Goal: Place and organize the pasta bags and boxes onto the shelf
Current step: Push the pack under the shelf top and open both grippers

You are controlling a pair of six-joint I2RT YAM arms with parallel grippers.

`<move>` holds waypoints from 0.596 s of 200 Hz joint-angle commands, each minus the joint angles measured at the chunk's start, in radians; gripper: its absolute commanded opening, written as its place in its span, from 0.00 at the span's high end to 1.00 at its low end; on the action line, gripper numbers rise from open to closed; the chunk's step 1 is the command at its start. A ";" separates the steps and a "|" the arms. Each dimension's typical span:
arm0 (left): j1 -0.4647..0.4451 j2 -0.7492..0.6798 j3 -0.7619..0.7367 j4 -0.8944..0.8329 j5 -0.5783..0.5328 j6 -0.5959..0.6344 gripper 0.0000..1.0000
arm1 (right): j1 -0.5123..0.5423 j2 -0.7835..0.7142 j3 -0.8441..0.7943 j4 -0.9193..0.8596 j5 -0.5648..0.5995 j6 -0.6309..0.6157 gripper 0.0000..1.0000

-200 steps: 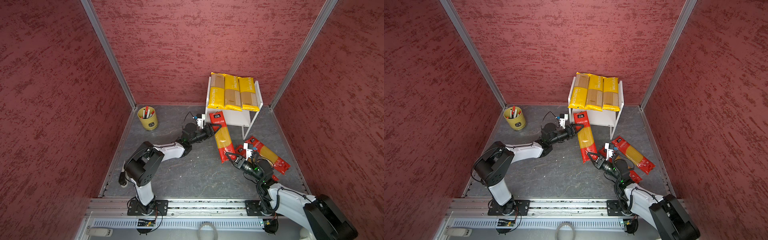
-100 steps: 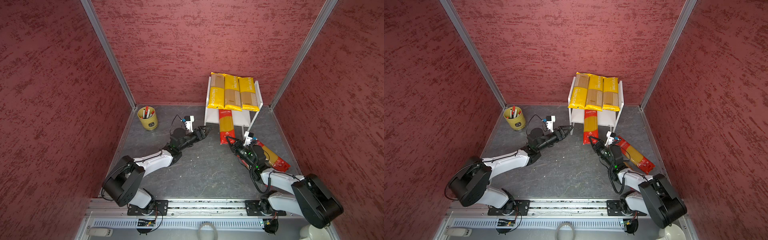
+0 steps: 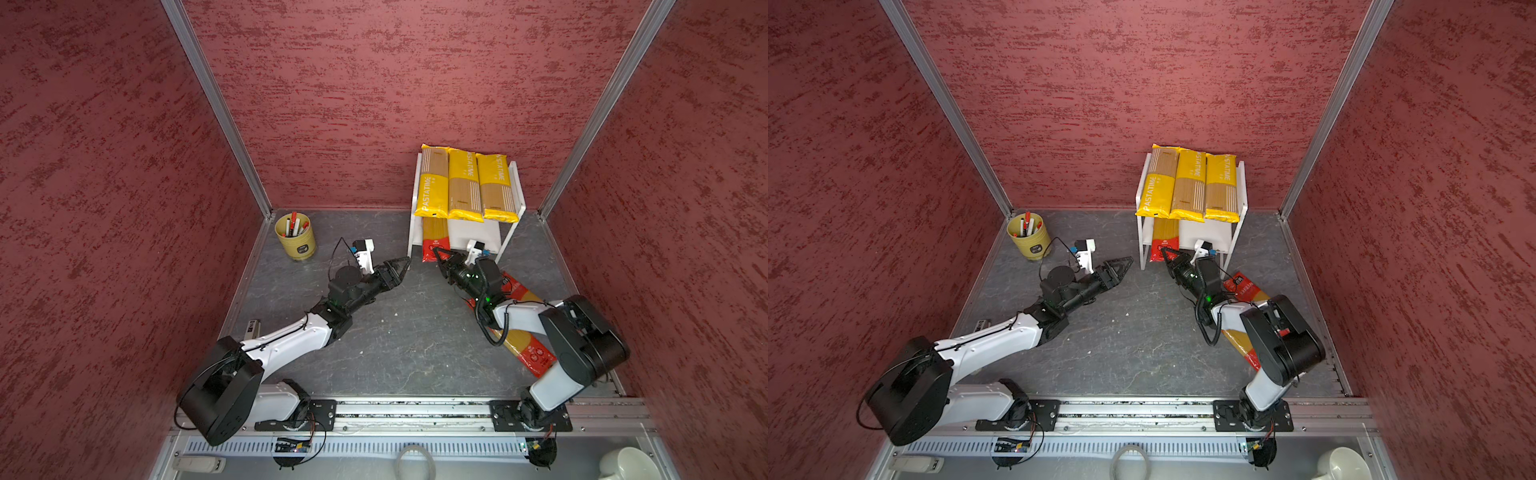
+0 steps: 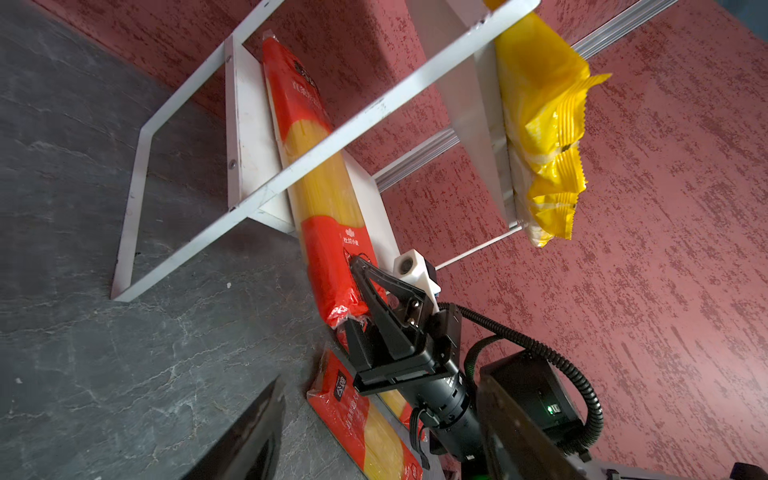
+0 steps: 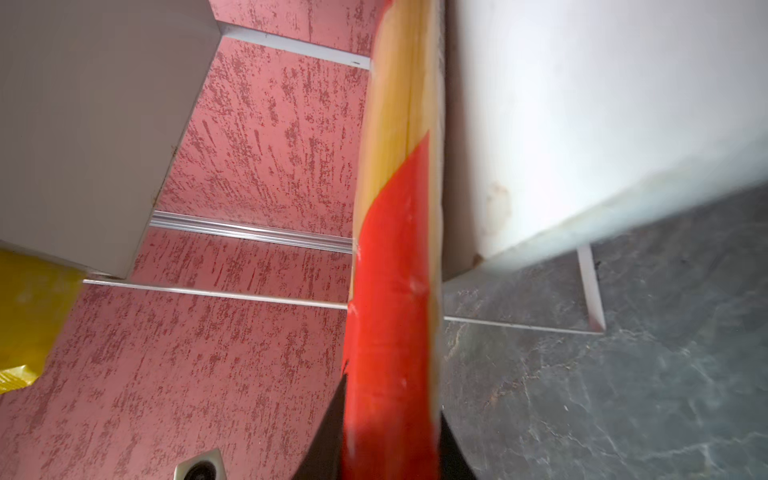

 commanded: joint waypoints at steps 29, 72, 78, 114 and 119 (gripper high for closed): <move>-0.026 -0.013 -0.022 -0.038 -0.083 0.062 0.28 | 0.017 -0.056 -0.018 0.130 -0.011 0.034 0.62; -0.046 0.025 -0.002 -0.027 -0.085 0.069 0.28 | 0.017 -0.123 -0.143 0.134 0.005 0.044 0.63; -0.049 0.033 0.002 -0.027 -0.087 0.073 0.28 | 0.017 -0.130 -0.150 0.134 0.010 0.043 0.65; -0.079 0.073 0.014 -0.007 -0.089 0.069 0.28 | 0.017 -0.102 -0.091 0.121 0.009 0.031 0.80; -0.085 0.075 0.016 -0.007 -0.092 0.069 0.28 | 0.017 -0.092 -0.076 0.126 0.007 0.036 0.81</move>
